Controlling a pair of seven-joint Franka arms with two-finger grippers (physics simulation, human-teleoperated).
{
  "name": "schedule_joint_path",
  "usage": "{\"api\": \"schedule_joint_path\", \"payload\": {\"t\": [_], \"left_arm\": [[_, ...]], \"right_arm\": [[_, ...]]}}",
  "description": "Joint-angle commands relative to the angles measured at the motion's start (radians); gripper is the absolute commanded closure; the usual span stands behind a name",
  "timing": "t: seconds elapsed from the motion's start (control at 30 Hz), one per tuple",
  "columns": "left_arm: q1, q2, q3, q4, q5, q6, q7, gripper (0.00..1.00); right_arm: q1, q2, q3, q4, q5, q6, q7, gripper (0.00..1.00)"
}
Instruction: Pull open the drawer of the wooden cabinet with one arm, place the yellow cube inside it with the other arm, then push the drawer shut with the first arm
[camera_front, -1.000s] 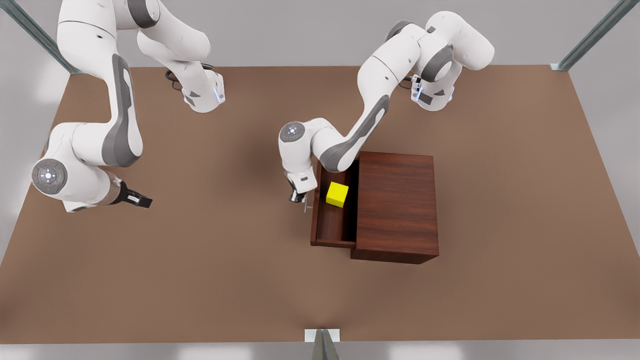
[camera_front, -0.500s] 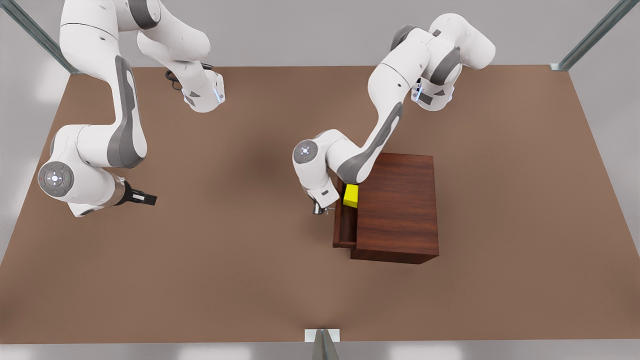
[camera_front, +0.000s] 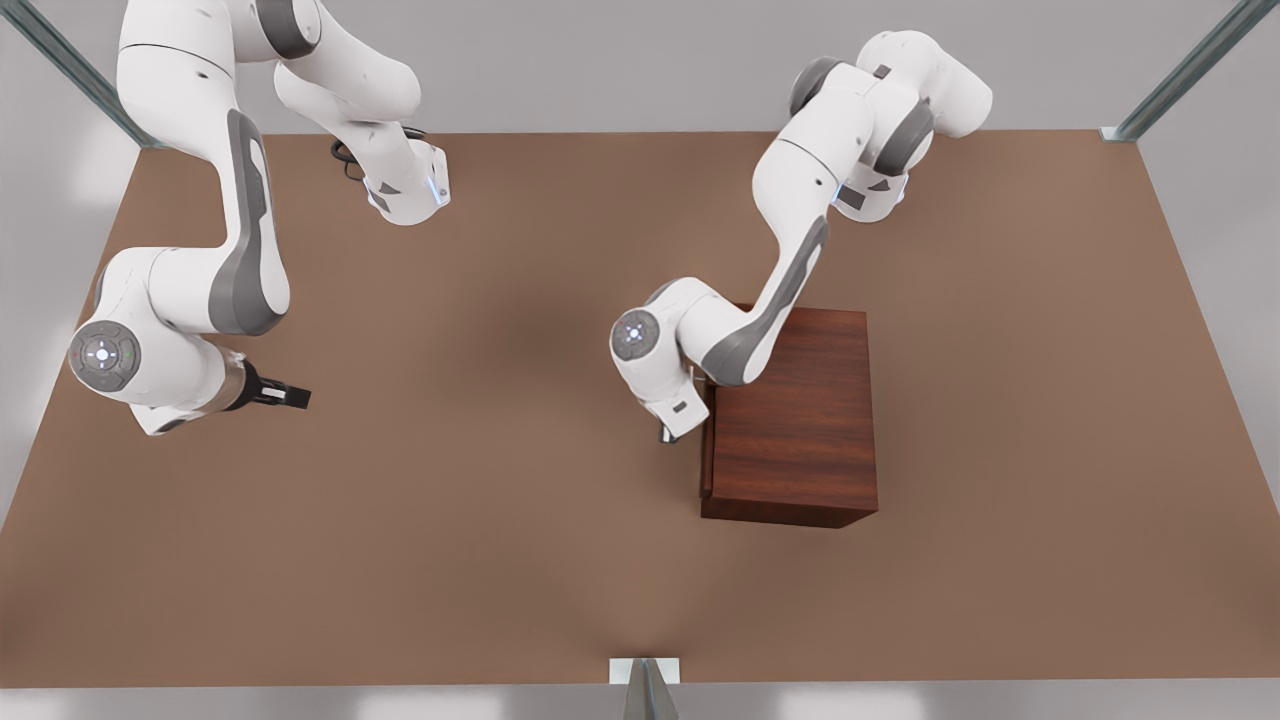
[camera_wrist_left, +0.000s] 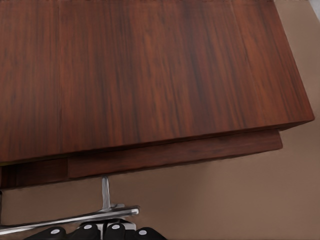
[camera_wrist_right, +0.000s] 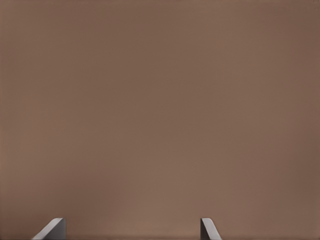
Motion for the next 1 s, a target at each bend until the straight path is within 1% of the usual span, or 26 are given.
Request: {"api": "schedule_joint_path", "payload": {"t": [0.0,0.23,0.27,0.3,0.37,0.4,0.47,0.5,0.53,0.57,0.6,0.67,0.7,0.73,0.77,0.8,0.83,0.9,0.97], "left_arm": [[0.007,-0.001,0.0,0.0,0.004,-0.012,0.091,0.98],[0.024,-0.001,-0.001,0.01,-0.004,-0.05,0.109,0.98],[0.024,-0.004,-0.009,0.019,-0.01,-0.046,0.092,0.59],[0.025,-0.018,-0.006,0.02,-0.05,-0.034,0.081,0.0],[0.053,-0.069,-0.007,0.02,-0.117,-0.018,0.092,0.0],[0.067,-0.13,-0.01,0.017,-0.142,-0.035,0.163,0.0],[0.137,-0.241,-0.009,0.011,-0.234,-0.222,0.514,0.0],[0.203,-0.296,-0.009,0.01,-0.289,-0.316,0.693,0.0],[0.277,-0.379,-0.007,-0.019,-0.315,-0.443,0.961,0.0],[0.303,-0.507,0.028,-0.162,-0.286,-0.457,1.277,0.0],[0.358,-0.575,0.04,-0.239,-0.297,-0.434,1.478,0.0],[0.525,-0.638,0.042,-0.314,-0.329,-0.437,1.936,0.0],[0.597,-0.685,0.045,-0.401,-0.338,-0.347,2.179,0.0],[0.63,-0.729,0.051,-0.486,-0.374,-0.247,2.346,0.0],[0.608,-0.706,0.028,-0.434,-0.366,-0.241,2.289,0.0],[0.593,-0.683,0.022,-0.415,-0.377,-0.201,2.185,0.0],[0.578,-0.67,0.022,-0.403,-0.372,-0.132,2.188,0.0],[0.545,-0.65,0.022,-0.337,-0.363,-0.138,2.231,0.0],[0.545,-0.632,0.022,-0.329,-0.363,-0.139,2.22,0.0]], "right_arm": [[0.0,-0.002,0.0,0.002,0.001,0.0,-0.032,0.0],[0.0,-0.001,0.0,0.0,0.001,0.0,-0.026,0.0],[-0.001,-0.001,0.0,0.002,0.001,0.0,-0.027,0.0],[-0.001,-0.001,0.0,0.002,0.001,0.0,-0.027,0.0],[-0.001,-0.001,0.0,0.003,0.001,0.0,-0.032,0.0],[-0.001,-0.001,0.0,0.008,-0.001,0.0,-0.032,0.0],[0.0,-0.001,0.0,0.011,-0.006,0.0,-0.027,0.0],[0.0,-0.001,0.0,0.011,-0.006,0.0,-0.027,0.0],[0.0,-0.001,0.0,0.011,-0.006,0.0,-0.027,0.0],[0.0,-0.001,0.0,0.011,-0.006,0.0,-0.027,0.0],[0.0,-0.001,0.0,0.011,-0.006,0.0,-0.026,0.0],[0.002,-0.001,0.0,0.011,-0.006,0.0,-0.026,0.0],[0.002,-0.001,0.0,0.011,-0.006,0.0,-0.026,0.0],[0.0,0.001,0.0,0.011,-0.006,0.0,-0.026,0.0],[0.002,-0.001,0.0,0.011,-0.006,0.0,-0.026,0.0],[0.0,0.001,0.0,0.011,-0.007,0.0,-0.026,0.0],[0.002,0.001,0.0,0.011,-0.007,0.0,-0.026,0.0],[0.002,0.001,0.0,0.011,-0.007,-0.001,-0.026,0.0],[0.002,0.001,0.002,0.011,-0.007,-0.002,-0.026,0.0]]}}
